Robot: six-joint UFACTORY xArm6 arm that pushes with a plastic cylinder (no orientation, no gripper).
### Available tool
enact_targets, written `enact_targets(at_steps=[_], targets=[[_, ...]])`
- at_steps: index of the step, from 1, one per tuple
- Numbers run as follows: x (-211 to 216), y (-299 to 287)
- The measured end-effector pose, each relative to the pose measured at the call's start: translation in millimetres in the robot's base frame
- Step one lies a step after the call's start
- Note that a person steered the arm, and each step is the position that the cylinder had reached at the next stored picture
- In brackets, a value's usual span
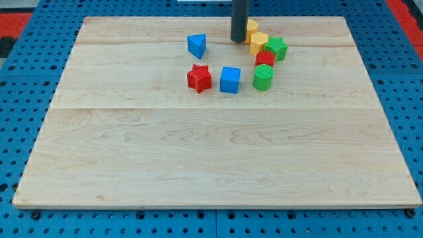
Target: Move the yellow hexagon to the top of the green star
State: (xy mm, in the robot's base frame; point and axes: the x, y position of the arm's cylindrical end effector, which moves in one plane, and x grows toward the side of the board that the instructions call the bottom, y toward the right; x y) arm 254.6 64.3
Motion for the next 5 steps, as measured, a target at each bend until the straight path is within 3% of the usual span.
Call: enact_targets(at_steps=[1,2,3,5], targets=[[0,19],[10,-1],[47,23],[36,44]])
